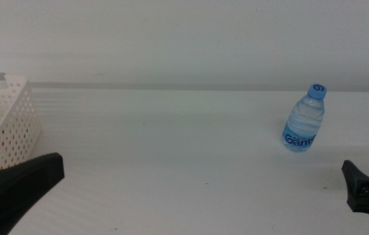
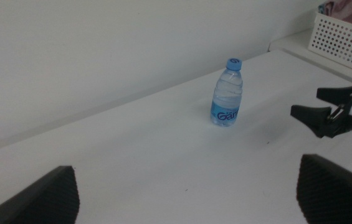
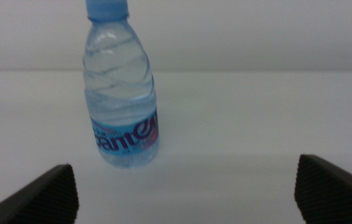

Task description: Use arms to grab the bottles and put them into the dustbin to the left of the table.

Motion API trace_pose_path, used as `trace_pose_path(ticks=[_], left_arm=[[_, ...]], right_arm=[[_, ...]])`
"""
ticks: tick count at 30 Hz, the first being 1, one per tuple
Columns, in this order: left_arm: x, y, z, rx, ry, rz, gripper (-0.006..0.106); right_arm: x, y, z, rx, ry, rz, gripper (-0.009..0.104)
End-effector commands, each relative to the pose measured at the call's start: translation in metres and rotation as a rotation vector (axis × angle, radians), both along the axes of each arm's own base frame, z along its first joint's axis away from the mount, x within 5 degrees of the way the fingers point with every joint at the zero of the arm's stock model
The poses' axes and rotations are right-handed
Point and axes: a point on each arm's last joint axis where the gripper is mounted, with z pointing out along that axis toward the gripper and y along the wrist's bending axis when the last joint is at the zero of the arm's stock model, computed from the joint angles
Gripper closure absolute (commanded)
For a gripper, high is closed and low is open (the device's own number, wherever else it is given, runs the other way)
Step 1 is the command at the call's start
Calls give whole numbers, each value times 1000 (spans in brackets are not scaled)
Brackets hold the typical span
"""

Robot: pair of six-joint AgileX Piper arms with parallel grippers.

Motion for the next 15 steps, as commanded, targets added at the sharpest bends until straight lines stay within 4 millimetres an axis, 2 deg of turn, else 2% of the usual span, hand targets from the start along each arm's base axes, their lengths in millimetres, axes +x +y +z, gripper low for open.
trace_pose_path(ticks=[1,9,15], left_arm=[[-1,0,3,-16,-20,-6,7],[-1,0,3,-15,-21,-7,7],[-1,0,3,-15,-21,-7,7]], right_arm=[[4,-2,-5,7,-1,-14,2],[49,-1,-5,5,20,-8,2],[72,4,-4,-33,61,65,2]])
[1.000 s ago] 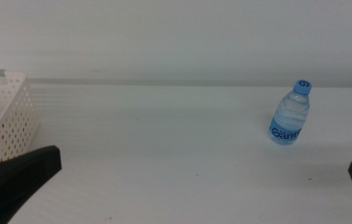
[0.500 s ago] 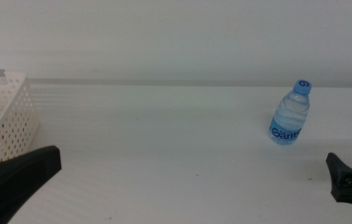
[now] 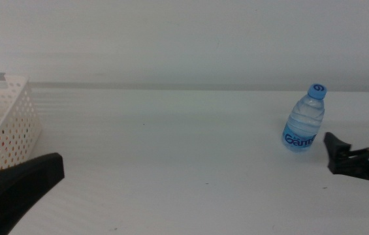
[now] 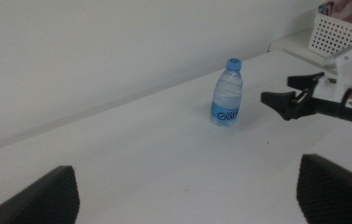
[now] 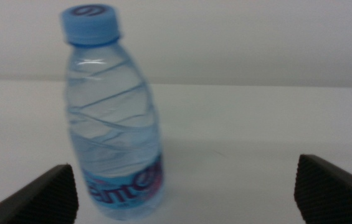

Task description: Use arms to grab the bottles and put them into the dustbin to the left of the table.

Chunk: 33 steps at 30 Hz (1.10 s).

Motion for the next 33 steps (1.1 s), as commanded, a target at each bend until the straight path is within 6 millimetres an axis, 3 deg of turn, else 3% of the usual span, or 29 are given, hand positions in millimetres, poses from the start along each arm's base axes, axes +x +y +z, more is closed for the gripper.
trace_pose_path(ticks=[1,10,22,33], left_arm=[[-1,0,3,-15,-21,-7,7],[-1,0,3,-15,-21,-7,7],[-1,0,3,-15,-21,-7,7],[-1,0,3,-15,-21,-7,7]], right_arm=[[8,4,-2,-39,31,69,2],[26,23,-9,-103,71,131,2],[34,23,-35,-93,162,89,2],[53,33,-30,-126,112,136,2]])
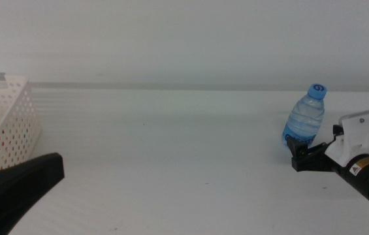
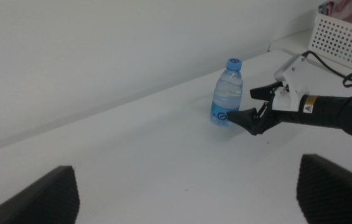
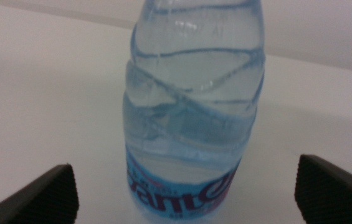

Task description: Use arms to grab the bottles and put them into the dustbin to the left of the table.

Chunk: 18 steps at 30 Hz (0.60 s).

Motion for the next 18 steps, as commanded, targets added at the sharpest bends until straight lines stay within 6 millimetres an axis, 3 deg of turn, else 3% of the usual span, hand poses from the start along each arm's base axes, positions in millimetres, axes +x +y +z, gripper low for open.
trace_pose_path(ticks=[1,7,18], left_arm=[[-1,0,3,-15,-21,-7,7],[-1,0,3,-15,-21,-7,7],[-1,0,3,-15,-21,-7,7]], right_arm=[[4,1,2,-35,-20,21,2],[16,4,2,-44,-45,33,2],[37,7,-16,-38,-57,34,2]])
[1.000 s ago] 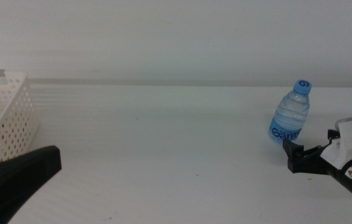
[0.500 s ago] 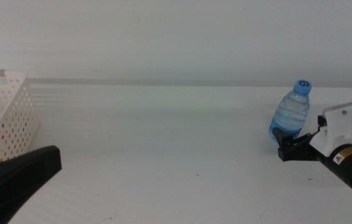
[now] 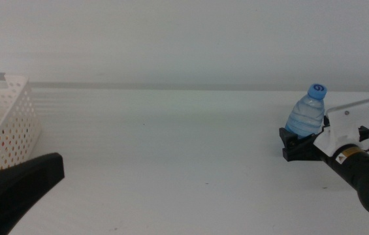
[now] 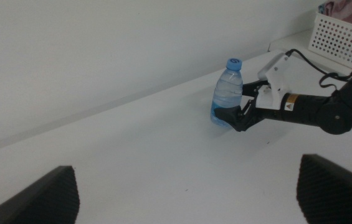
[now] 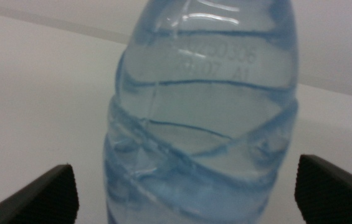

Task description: Use arms to grab the bottles and put them into the dustbin to the left of the table.

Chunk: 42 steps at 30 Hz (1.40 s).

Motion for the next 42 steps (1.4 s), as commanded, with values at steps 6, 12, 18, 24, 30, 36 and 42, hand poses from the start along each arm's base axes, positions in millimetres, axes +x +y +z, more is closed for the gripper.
trace_pose_path(ticks=[6,12,18,24,30,36,42], left_arm=[[-1,0,3,-14,-20,-7,7],[-1,0,3,-14,-20,-7,7],[-1,0,3,-14,-20,-7,7],[-1,0,3,-14,-20,-7,7],[-1,0,3,-14,-20,-7,7],[-1,0,3,-14,-20,-7,7],[-1,0,3,-14,-20,-7,7]], right_arm=[[20,15,-6,-11,-36,65,2],[31,26,-7,-11,-57,92,3],[33,33,-4,-11,-67,113,75],[38,82,33,161,-137,230,96],[52,161,46,69,-20,445,96],[55,235,37,82,-9,597,96],[54,274,15,51,34,652,96]])
